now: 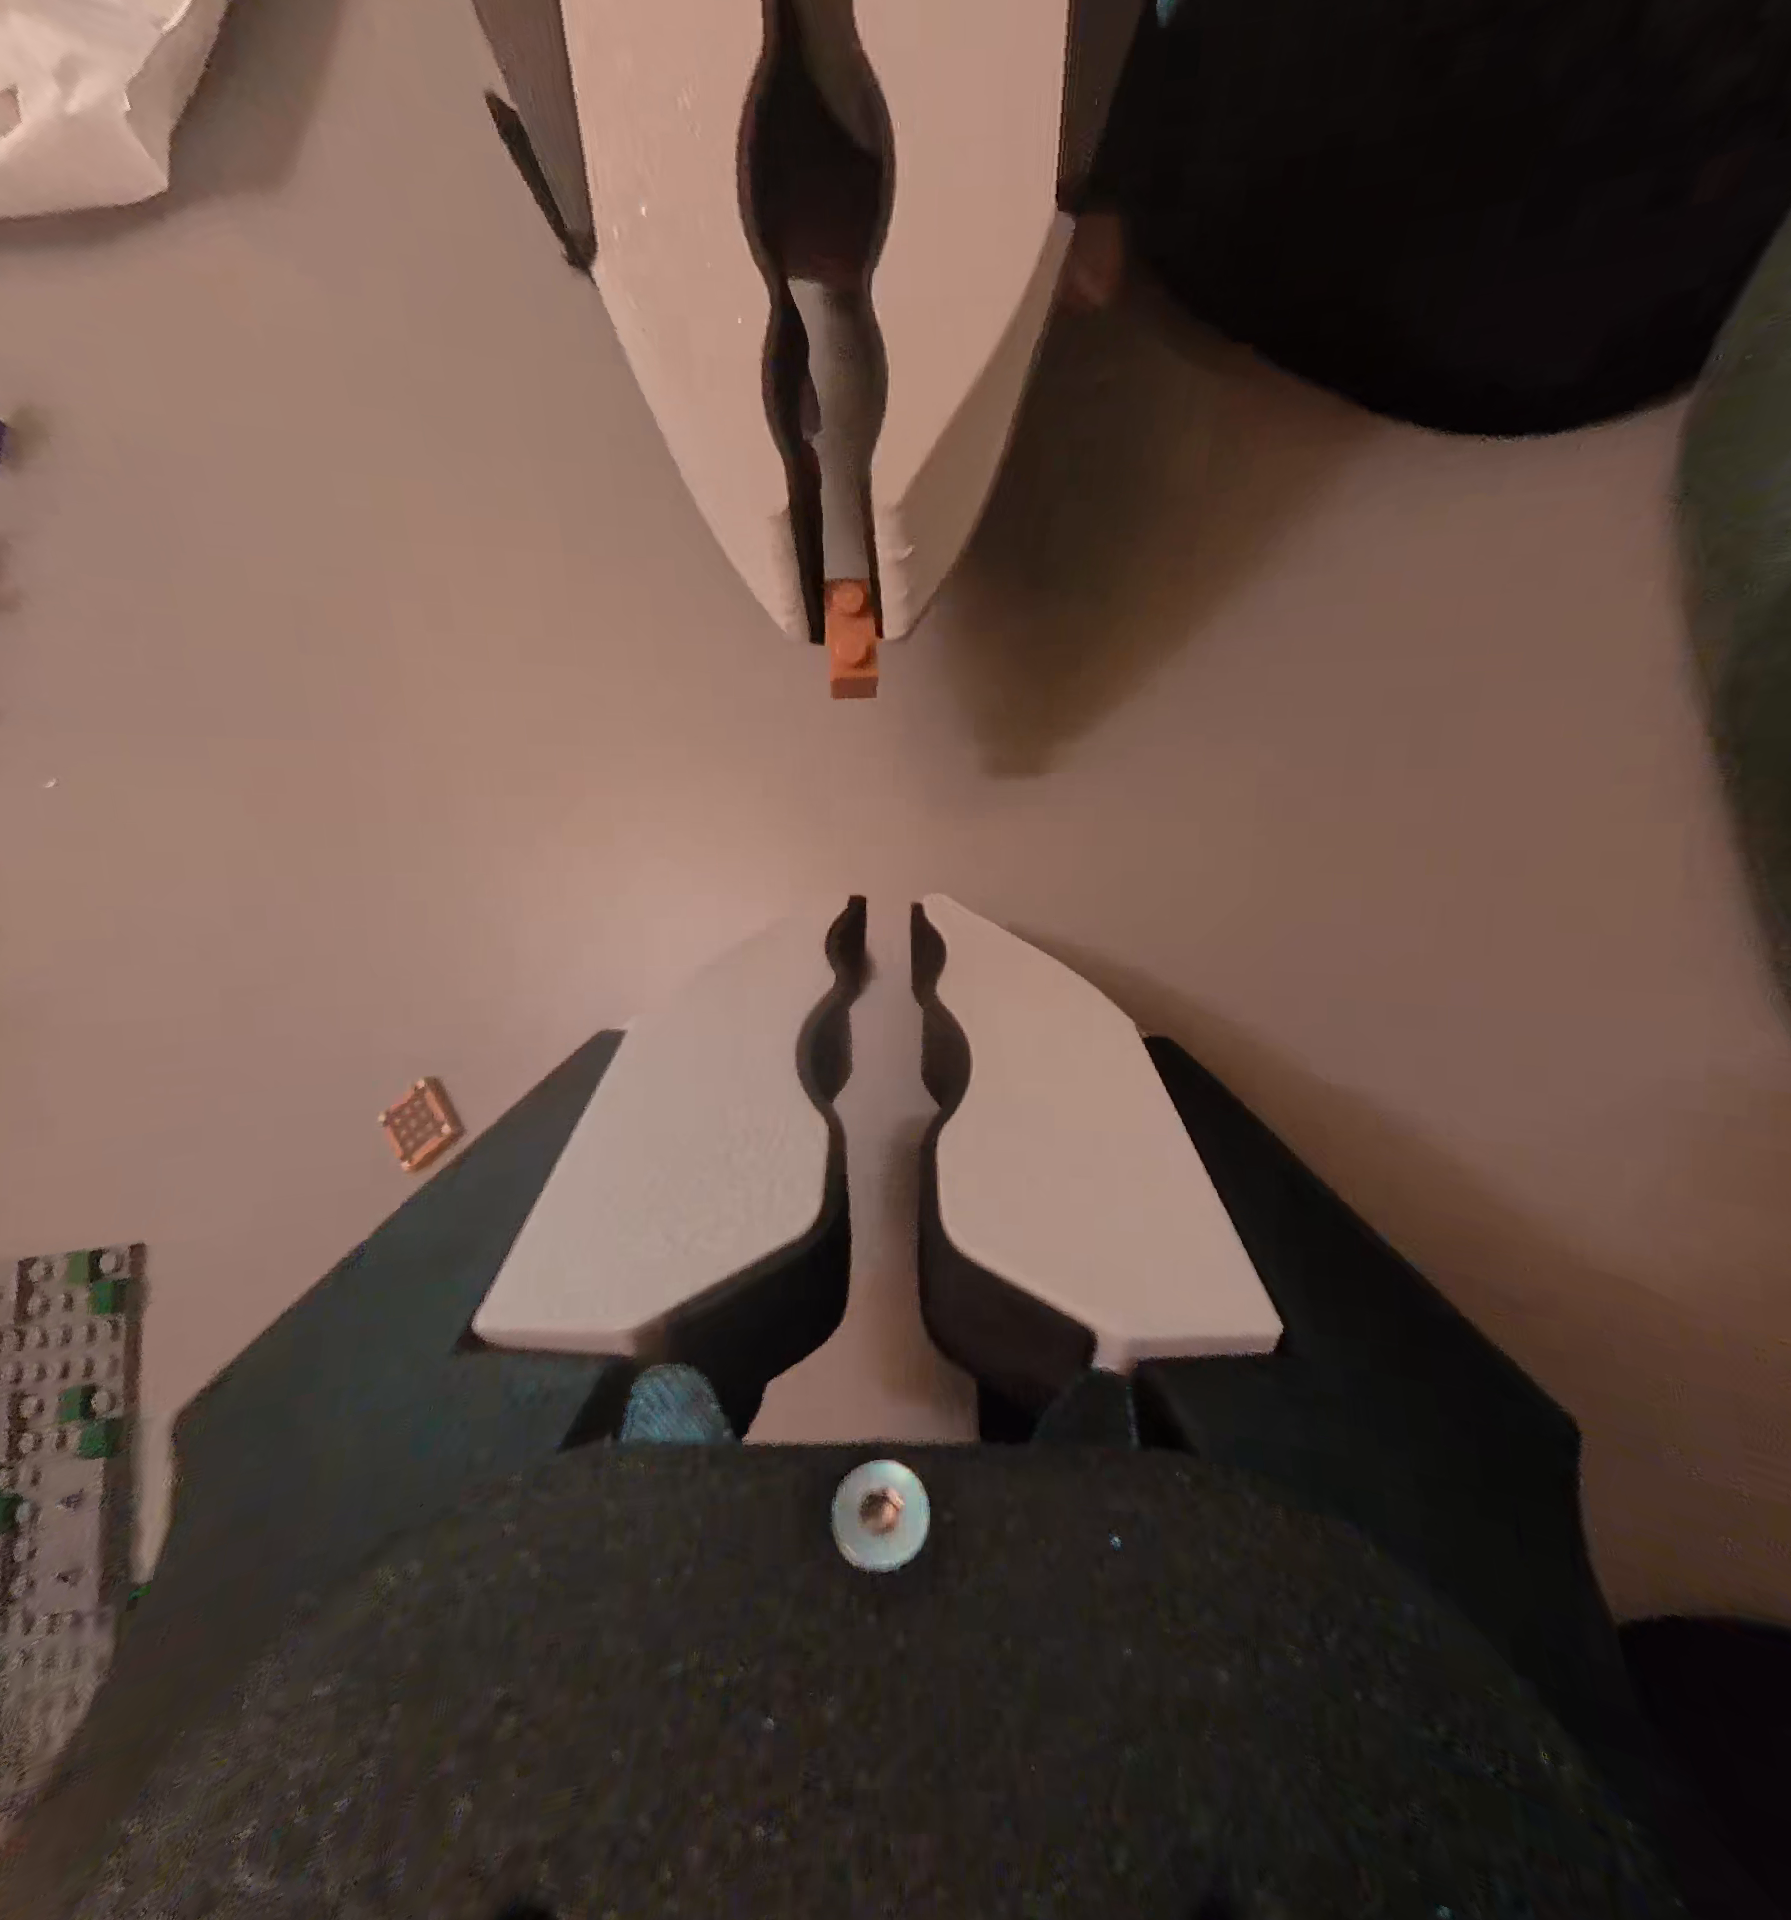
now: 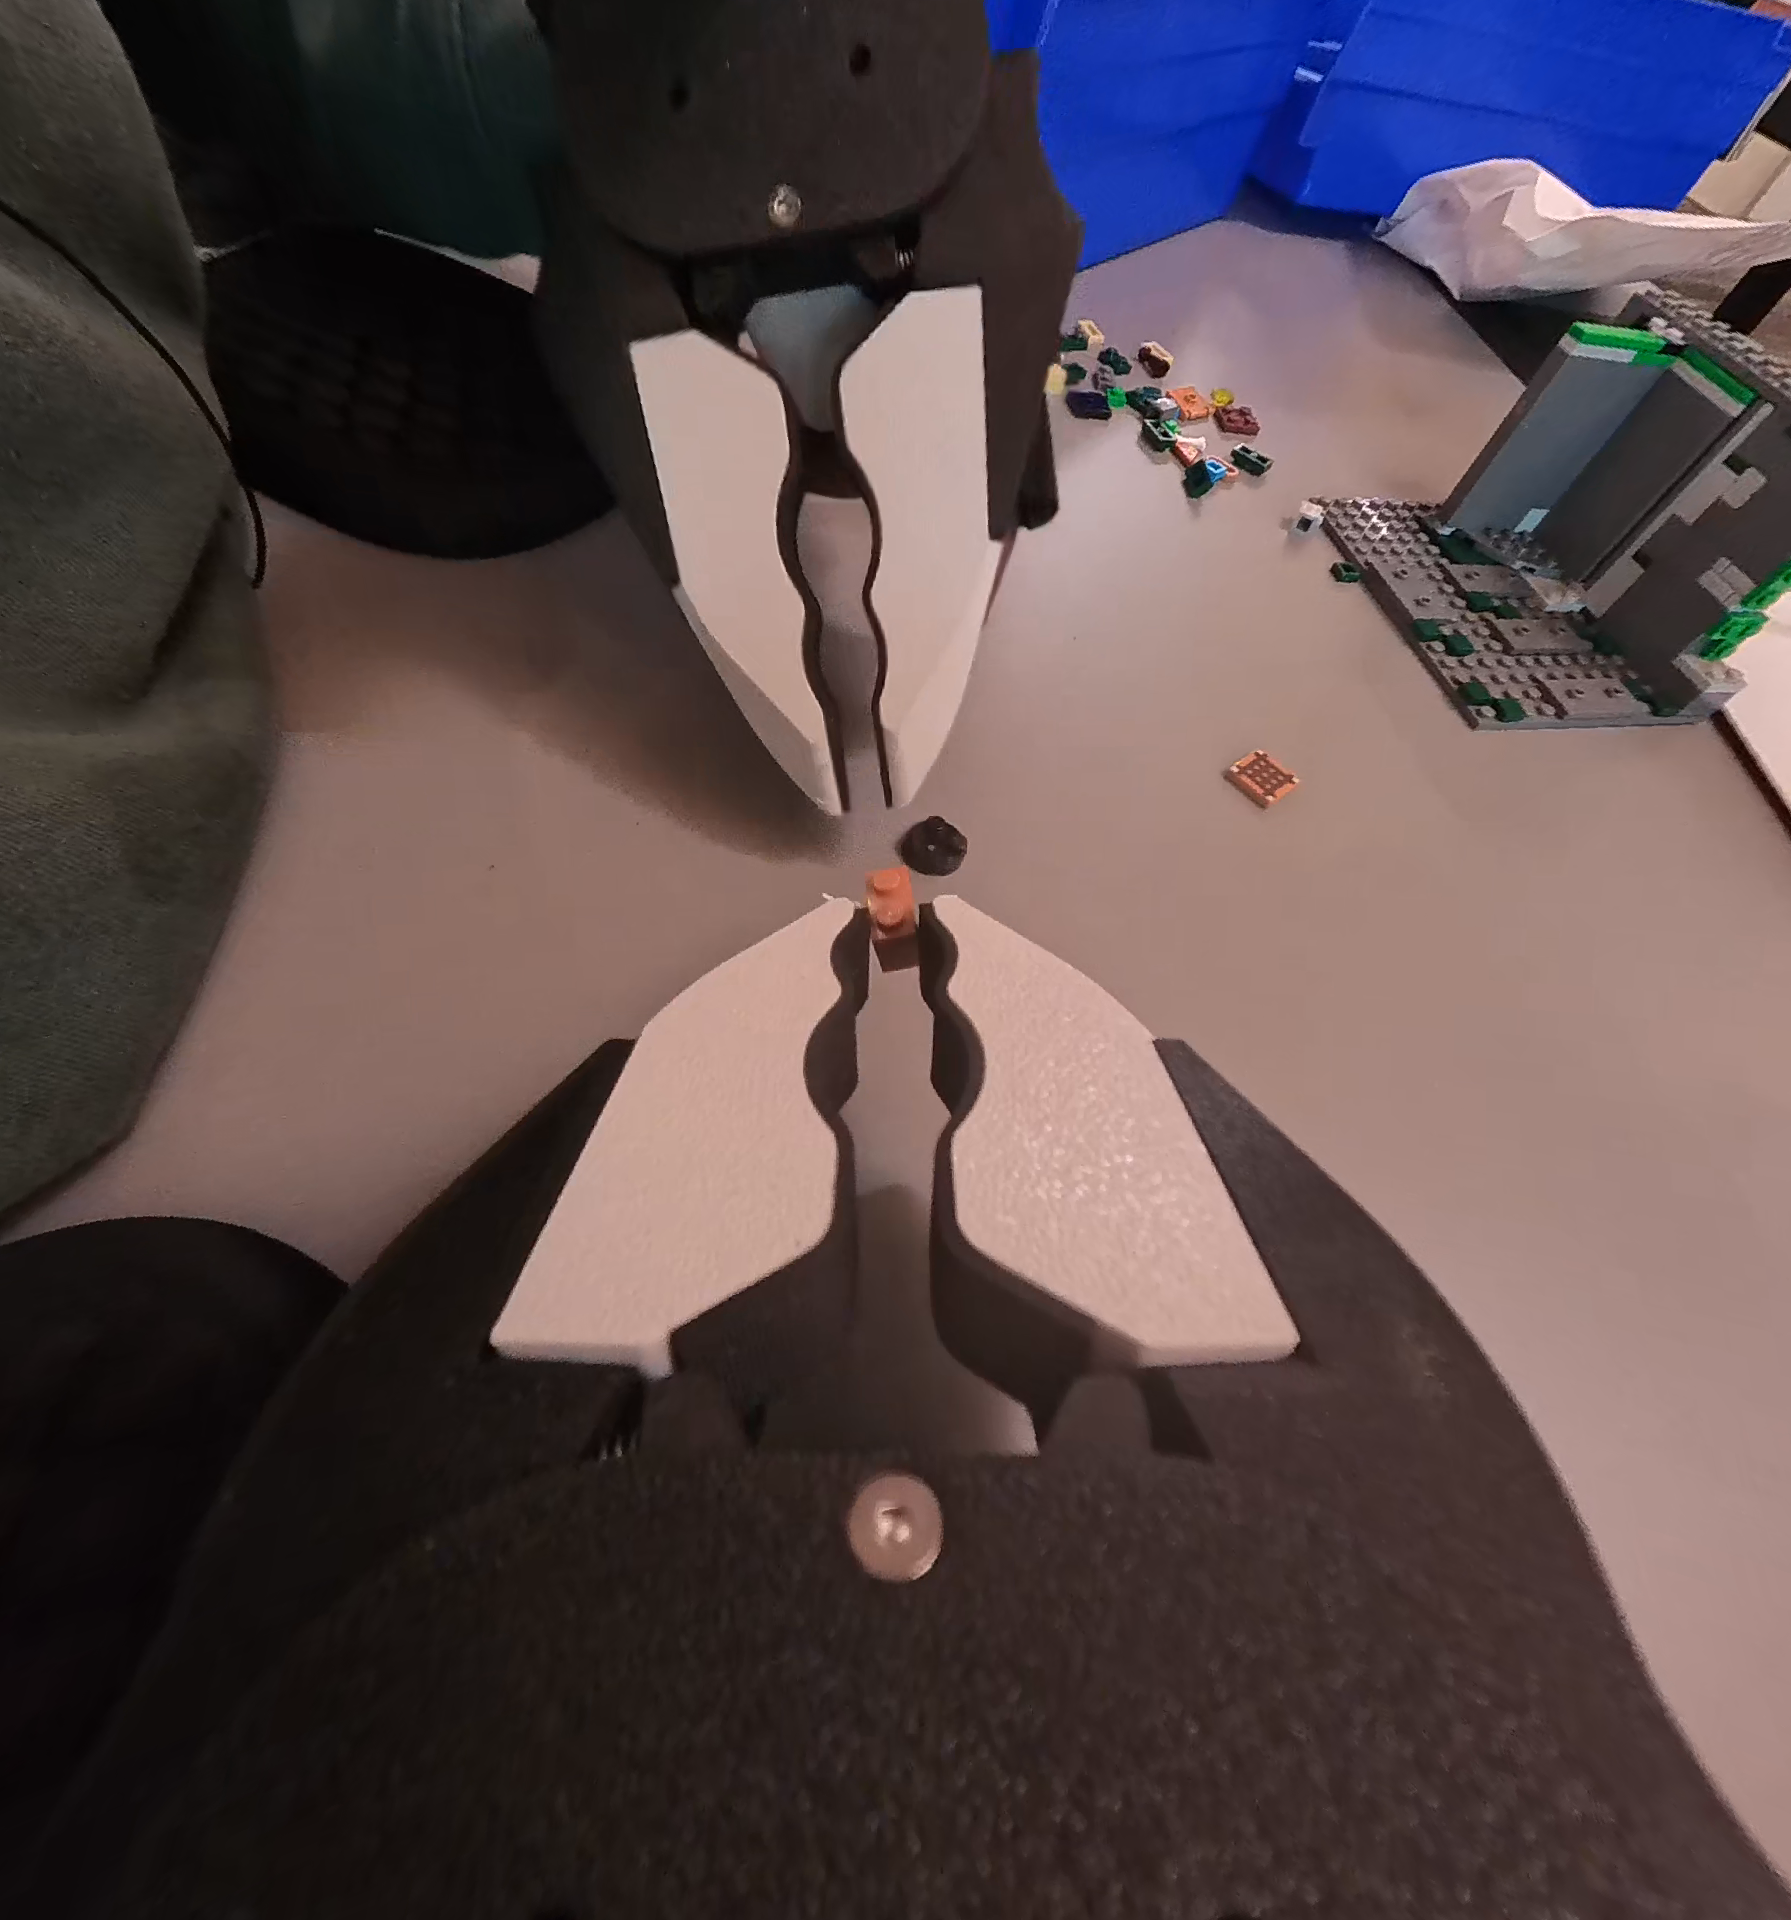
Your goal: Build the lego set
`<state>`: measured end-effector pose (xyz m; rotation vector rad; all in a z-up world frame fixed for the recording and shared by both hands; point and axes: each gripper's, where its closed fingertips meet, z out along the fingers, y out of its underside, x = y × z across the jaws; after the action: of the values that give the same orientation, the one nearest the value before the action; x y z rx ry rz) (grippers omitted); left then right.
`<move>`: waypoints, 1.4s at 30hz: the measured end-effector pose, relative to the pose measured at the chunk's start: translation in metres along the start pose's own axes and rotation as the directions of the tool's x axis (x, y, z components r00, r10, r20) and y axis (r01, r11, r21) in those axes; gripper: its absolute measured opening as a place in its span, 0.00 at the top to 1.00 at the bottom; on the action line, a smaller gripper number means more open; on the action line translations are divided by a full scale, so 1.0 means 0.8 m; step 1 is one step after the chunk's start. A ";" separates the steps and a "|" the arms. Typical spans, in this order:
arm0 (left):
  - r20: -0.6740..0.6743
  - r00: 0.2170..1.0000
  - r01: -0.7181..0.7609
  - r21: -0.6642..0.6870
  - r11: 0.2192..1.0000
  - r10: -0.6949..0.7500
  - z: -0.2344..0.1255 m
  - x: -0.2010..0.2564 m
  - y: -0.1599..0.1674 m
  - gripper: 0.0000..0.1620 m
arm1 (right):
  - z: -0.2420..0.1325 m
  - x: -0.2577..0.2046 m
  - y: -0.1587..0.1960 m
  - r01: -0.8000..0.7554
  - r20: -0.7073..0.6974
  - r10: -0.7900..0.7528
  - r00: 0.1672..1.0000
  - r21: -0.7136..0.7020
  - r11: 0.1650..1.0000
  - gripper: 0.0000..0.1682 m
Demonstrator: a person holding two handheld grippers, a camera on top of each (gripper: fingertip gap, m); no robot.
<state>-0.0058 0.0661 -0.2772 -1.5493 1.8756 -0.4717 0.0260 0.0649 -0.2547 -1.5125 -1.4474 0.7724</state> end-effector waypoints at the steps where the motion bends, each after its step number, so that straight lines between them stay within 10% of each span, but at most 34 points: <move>1: -0.011 1.000 0.028 0.014 1.000 -0.028 -0.004 0.001 -0.002 0.95 | 0.000 0.000 0.000 -0.001 0.002 0.001 1.000 0.002 1.000 0.95; 42: 0.025 0.951 0.307 0.006 0.952 -0.307 0.017 -0.010 0.012 0.96 | 0.016 0.012 -0.005 -0.114 -0.048 0.111 0.993 -0.074 0.991 0.95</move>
<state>-0.0030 0.0782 -0.2913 -1.8467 1.6181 -0.5864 0.0141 0.0763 -0.2553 -1.6712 -1.3828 0.7535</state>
